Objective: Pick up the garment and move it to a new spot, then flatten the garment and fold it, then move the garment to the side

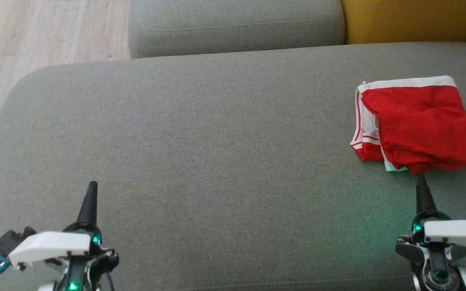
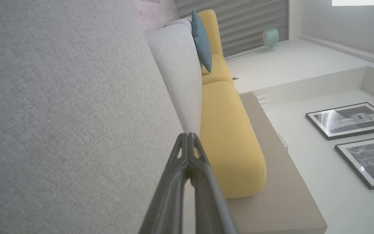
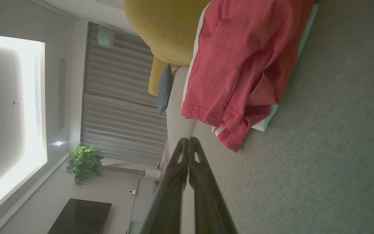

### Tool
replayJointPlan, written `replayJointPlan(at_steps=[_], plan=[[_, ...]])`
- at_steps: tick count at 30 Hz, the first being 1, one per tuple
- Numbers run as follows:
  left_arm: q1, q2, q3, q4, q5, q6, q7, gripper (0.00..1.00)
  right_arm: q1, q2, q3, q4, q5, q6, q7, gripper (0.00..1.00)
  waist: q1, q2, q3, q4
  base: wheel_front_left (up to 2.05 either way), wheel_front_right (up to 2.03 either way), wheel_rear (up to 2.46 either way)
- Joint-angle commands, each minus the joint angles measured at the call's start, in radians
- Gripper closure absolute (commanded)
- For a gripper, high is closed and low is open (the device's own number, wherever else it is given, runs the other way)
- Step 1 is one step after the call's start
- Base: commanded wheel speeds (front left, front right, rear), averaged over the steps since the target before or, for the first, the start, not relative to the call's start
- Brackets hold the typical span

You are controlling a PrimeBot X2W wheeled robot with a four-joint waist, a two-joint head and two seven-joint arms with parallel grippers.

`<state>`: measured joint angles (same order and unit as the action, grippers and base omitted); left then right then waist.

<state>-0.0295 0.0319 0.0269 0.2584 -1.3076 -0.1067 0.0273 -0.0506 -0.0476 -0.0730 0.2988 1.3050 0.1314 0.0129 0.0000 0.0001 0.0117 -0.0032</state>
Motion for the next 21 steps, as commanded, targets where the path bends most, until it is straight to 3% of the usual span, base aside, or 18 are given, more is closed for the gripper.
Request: replayJointPlan(at_steps=[1,21], plan=[[-0.059,0.016,0.039,-0.028,-0.028,-0.008,0.009,1.00,-0.051,-0.016,0.011,-0.043,0.033,-0.001,0.010,1.00,0.0000,-0.0001,0.000,0.000,0.00,0.00,0.00],[-0.073,0.019,0.074,-0.017,-0.230,-0.020,0.065,1.00,-0.054,-0.016,-0.014,-0.052,0.244,-0.001,0.066,1.00,0.0000,-0.0001,-0.006,0.002,0.00,0.00,0.00]])
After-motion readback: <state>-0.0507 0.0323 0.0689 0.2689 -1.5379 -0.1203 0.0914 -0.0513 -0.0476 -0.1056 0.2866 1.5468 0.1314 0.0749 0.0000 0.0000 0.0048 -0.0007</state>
